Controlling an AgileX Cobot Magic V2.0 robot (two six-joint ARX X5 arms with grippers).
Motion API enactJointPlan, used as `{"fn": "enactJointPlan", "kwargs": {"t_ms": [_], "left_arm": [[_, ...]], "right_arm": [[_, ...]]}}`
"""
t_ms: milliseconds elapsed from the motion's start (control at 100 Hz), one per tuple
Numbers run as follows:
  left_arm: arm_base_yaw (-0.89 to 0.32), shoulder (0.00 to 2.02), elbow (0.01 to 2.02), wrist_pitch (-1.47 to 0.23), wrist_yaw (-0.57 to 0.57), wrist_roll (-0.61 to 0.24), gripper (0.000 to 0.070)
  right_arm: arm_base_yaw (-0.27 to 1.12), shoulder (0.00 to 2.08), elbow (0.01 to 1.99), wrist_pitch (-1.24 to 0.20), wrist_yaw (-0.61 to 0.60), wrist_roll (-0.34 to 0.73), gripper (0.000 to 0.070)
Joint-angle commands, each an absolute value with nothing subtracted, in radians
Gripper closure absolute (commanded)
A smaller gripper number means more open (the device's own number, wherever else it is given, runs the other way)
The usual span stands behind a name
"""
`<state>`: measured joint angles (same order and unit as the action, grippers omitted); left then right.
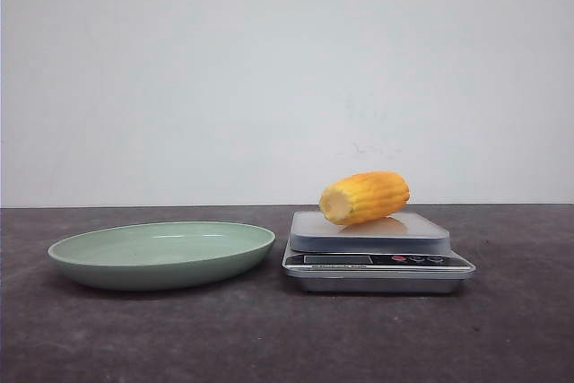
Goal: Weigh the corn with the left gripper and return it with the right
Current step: 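Raise the left gripper away from the scale, then lower the right gripper onto the corn on the scale and grasp it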
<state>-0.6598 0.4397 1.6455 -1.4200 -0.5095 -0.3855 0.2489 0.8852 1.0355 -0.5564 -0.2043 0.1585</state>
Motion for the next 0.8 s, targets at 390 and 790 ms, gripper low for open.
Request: {"fn": "enactJointPlan", "kwargs": {"t_ms": [390, 790], "left_arm": [[-0.431, 0.304, 1.344, -1.443, -0.309, -0.398, 0.0266], [-0.42, 0.221, 1.165, -1.439, -0.302, -0.398, 0.0268]], "right_arm": [[0.517, 1.246, 1.055, -0.342, -0.014, 0.231, 0.0137], [0.553, 1.556, 1.076, -0.26, 0.032, 0.343, 0.0096]]}}
